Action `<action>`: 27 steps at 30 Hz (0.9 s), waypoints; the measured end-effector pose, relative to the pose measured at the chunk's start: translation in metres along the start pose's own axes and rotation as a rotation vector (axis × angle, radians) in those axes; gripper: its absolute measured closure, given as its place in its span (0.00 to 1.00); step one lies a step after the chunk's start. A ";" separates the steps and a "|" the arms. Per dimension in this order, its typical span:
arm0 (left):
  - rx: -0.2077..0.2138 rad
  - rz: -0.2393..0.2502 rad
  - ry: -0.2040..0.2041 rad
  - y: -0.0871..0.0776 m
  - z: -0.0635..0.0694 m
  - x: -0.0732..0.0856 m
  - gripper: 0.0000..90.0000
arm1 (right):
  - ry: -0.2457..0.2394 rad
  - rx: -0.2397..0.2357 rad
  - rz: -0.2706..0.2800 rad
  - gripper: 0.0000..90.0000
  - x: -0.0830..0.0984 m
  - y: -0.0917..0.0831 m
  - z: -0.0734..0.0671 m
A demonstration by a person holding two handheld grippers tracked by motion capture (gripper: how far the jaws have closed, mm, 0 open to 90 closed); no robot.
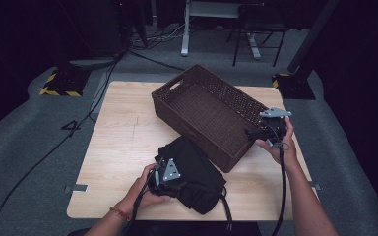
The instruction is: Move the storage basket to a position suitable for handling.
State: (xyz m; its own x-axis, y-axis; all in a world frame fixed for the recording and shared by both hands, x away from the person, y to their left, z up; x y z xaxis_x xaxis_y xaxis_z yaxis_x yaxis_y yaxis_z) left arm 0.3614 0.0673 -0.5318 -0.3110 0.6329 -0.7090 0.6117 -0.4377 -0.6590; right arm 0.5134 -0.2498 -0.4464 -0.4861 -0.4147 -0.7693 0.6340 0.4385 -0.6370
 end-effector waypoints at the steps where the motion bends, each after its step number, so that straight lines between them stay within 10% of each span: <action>1: 0.015 0.003 -0.020 -0.003 -0.001 -0.001 0.34 | 0.001 -0.001 0.006 0.05 0.000 0.000 0.000; 5: 0.031 0.032 -0.076 -0.017 -0.011 -0.001 0.25 | 0.024 -0.055 0.098 0.24 0.001 -0.018 0.000; 13: -0.063 0.071 -0.130 -0.040 -0.053 0.003 0.18 | -0.029 -0.123 0.207 0.22 0.013 -0.076 -0.025; 18: -0.050 0.037 -0.212 -0.025 -0.084 0.005 0.17 | -0.083 -0.205 0.214 0.22 0.052 -0.101 -0.074; 27: -0.084 -0.019 -0.150 0.006 -0.080 -0.010 0.17 | -0.105 -0.444 0.089 0.22 0.093 -0.069 -0.154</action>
State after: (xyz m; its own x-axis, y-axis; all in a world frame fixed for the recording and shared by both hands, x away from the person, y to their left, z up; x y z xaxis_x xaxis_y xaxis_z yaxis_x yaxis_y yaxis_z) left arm 0.4263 0.1093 -0.5090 -0.4242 0.5356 -0.7302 0.6612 -0.3677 -0.6539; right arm 0.3317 -0.1957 -0.4815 -0.3633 -0.4282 -0.8274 0.3402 0.7658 -0.5457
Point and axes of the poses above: each handheld gripper's, and its own axes: y roughly forward along the jaws, x roughly out of its underside, z roughly to its right, the point moved 6 cm from there along y, roughly forward along the jaws, and after that the axes turned 13 degrees about -x, right-handed, at the moved point
